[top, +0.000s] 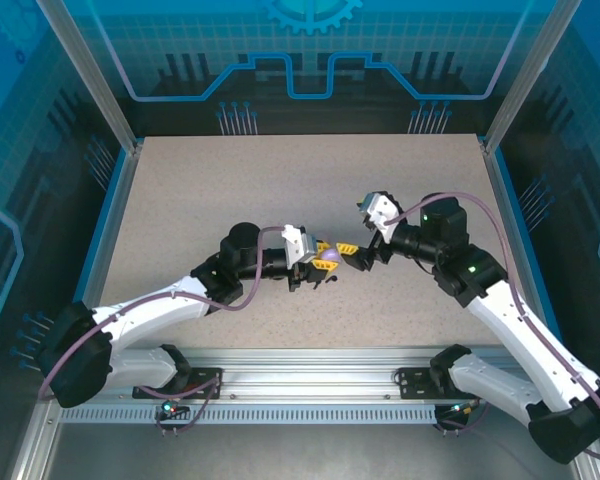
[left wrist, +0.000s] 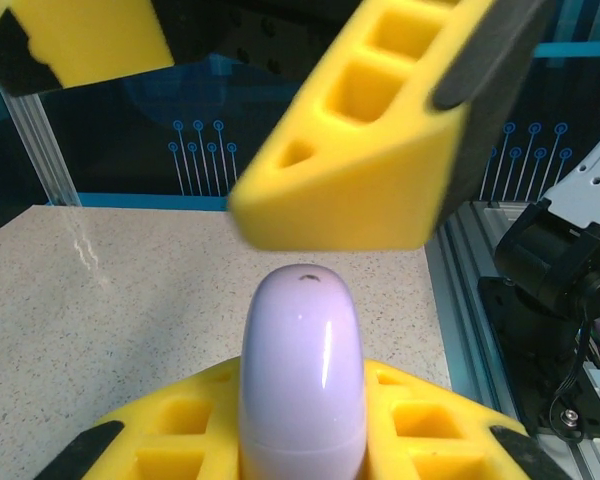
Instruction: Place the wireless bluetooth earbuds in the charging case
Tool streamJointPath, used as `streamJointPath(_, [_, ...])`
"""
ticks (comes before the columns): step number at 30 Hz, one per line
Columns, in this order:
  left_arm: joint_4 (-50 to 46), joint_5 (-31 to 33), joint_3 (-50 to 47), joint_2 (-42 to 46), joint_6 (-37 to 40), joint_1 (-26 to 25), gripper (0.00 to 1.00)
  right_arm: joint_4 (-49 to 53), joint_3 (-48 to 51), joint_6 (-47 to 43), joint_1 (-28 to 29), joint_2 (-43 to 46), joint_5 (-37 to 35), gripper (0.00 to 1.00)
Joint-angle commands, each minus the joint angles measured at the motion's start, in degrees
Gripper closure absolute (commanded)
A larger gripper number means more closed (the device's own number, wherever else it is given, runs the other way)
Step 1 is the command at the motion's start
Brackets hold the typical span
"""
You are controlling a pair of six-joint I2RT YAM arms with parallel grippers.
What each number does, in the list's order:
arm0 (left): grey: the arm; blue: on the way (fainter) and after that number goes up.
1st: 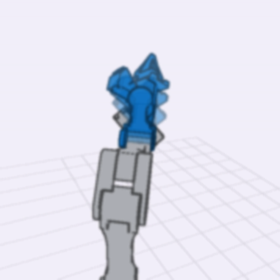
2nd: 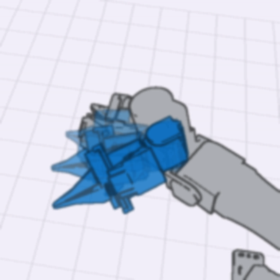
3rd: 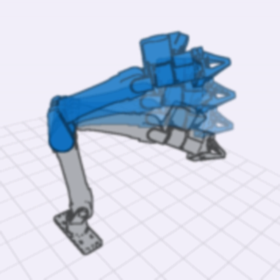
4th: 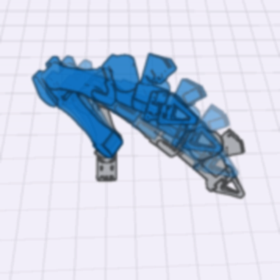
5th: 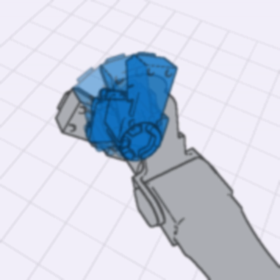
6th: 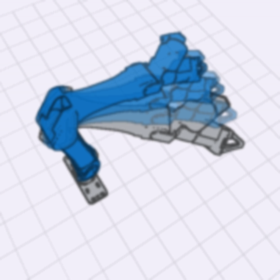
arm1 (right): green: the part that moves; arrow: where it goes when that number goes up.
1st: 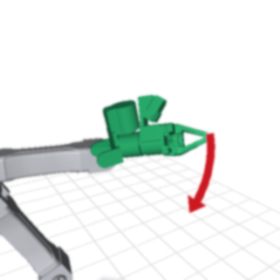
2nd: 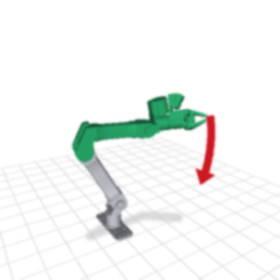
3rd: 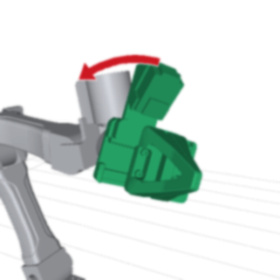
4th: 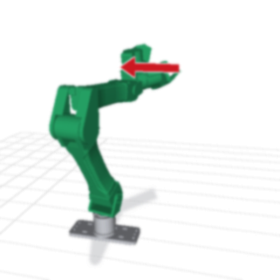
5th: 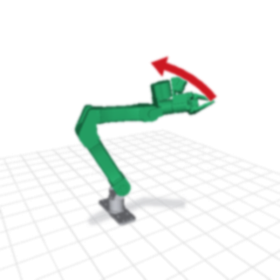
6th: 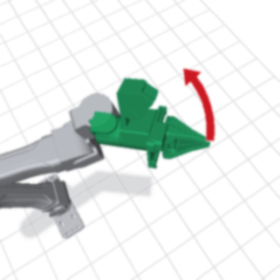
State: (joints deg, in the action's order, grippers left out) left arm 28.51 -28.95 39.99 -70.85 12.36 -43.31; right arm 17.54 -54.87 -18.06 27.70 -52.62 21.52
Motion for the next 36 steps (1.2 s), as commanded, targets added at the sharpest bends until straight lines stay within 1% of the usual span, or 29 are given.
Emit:
streamJointPath(1, [-0.5,-0.8,1.5,1.5,2.0,-0.5,1.00,5.0,-0.6,-4.3,-1.1,2.4,6.3,0.01])
streamJointPath(3, [-1.3,-0.5,1.8,1.6,2.7,-0.6,1.00,7.1,-0.7,-5.2,-1.1,2.2,7.7,0.01])
streamJointPath(9, [-2.1,-0.4,2.3,1.7,3.4,-0.9,1.00,8.5,-2.0,-6.3,-0.8,-1.3,8.7,0.02])
streamJointPath(16, [-2.7,-0.2,2.6,1.7,3.6,-1.2,1.00,8.4,-2.0,-6.9,0.0,-3.7,6.8,0.02])
streamJointPath(23, [-4.1,-0.2,3.3,1.5,4.5,-1.6,1.00,6.0,-3.1,-4.5,-0.1,-4.6,2.4,0.05])
streamJointPath(28, [-6.3,0.4,4.1,1.0,5.7,-2.2,1.00,4.6,-3.8,-3.6,-0.7,-4.6,2.2,0.05])
streamJointPath(36, [-6.4,0.8,4.1,0.9,6.2,-2.5,1.00,4.3,-4.4,-3.3,-1.9,-4.7,2.2,0.05])
